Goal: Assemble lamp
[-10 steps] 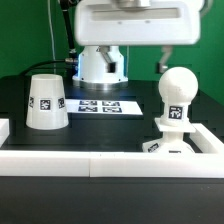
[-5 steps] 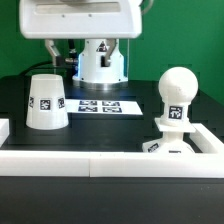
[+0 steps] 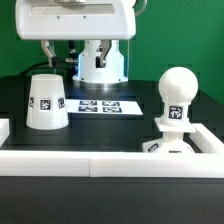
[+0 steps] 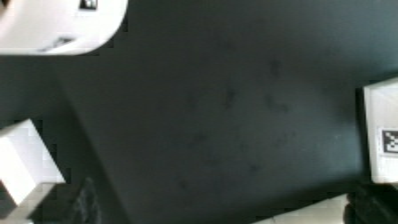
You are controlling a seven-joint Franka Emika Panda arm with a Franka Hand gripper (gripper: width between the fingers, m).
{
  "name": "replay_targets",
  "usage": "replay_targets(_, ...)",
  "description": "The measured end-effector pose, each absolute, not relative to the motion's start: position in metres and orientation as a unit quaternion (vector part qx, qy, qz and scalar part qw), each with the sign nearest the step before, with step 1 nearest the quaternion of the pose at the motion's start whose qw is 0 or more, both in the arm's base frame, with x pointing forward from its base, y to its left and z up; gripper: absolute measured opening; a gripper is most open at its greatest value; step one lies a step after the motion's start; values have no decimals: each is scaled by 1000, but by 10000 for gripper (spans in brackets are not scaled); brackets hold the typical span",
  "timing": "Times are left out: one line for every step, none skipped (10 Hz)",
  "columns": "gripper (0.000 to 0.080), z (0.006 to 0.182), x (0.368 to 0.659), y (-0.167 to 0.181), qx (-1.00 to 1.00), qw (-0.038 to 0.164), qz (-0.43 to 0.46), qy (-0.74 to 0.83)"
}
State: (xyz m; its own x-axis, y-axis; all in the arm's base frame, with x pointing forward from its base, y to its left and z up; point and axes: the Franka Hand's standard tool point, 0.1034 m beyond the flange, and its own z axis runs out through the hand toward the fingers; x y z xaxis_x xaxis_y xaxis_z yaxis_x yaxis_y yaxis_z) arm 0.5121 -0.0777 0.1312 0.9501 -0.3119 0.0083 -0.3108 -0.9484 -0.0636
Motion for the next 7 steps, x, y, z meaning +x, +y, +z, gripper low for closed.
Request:
replay_targets(699, 130, 509, -78, -987, 31, -7, 158)
replay_targets(699, 127, 497, -81, -988, 30, -13, 152)
replay_targets(699, 125, 480, -84, -987, 31, -12, 155)
replay_targets(699, 124, 472, -87, -987, 31, -10, 155)
replay_targets(699, 121, 462, -89, -987, 32, -9, 155)
replay_targets(699, 120, 451, -89, -987, 34, -4, 158)
replay_targets(699, 118, 444, -89, -986, 36, -1, 160)
